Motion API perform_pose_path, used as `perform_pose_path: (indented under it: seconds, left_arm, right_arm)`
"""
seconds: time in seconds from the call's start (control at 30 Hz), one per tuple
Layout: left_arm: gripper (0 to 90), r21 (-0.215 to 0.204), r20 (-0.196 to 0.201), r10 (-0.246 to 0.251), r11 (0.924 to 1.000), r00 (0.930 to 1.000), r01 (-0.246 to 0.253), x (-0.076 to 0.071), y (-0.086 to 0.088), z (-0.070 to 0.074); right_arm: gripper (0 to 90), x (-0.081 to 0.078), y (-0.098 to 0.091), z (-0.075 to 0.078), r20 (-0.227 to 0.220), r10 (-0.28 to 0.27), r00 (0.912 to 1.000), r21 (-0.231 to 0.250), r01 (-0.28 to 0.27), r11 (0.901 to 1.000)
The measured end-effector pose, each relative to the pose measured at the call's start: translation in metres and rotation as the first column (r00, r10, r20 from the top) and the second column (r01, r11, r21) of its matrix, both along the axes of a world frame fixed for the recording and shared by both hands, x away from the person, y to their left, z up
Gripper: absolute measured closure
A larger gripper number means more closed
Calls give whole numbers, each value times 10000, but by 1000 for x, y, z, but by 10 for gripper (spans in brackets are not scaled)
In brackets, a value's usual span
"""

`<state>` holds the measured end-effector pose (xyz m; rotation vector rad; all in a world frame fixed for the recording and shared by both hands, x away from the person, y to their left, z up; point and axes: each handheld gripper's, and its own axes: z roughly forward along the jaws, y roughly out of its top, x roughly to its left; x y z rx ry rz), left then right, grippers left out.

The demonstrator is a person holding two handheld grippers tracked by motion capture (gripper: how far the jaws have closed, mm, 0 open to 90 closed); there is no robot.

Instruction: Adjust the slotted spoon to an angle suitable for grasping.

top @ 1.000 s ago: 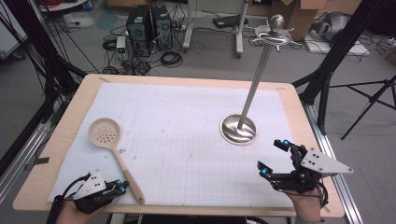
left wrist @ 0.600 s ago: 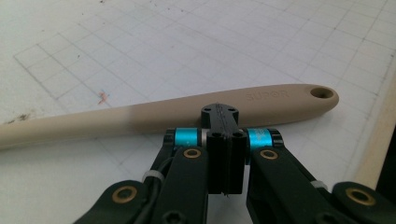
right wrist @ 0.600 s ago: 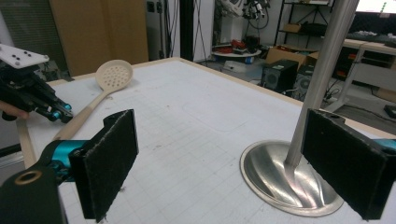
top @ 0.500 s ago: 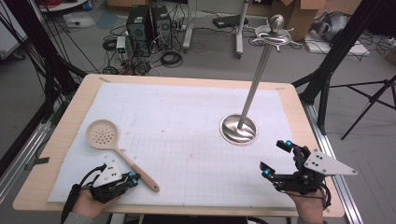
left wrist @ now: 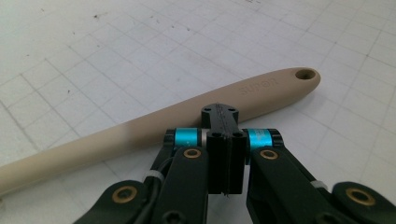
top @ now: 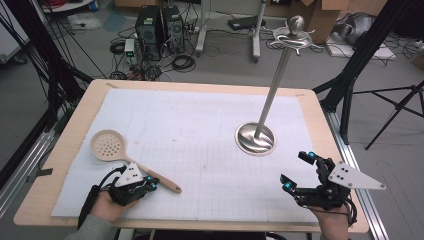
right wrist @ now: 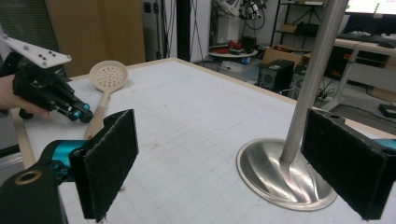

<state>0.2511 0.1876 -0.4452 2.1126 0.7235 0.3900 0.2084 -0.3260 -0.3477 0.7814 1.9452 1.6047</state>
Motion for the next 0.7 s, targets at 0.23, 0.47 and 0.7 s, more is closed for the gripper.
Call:
perform_pose_path:
  seconds: [0.23,0.47,0.7]
  left_arm:
    - [898,125,-93,57,9999,9999,-55,15,-10,1]
    - [898,148,-163,167,9998,9997,-165,32,-18,2]
    - [898,-86,-178,378,9992,9991,-379,49,-24,0]
  right_arm:
    - [101,0,0,0,11,22,10000,5,-22,10000]
    - [101,0,0,-1,-20,57,10000,26,-57,10000]
    - [101,0,-1,0,-64,48,10000,42,-48,10000]
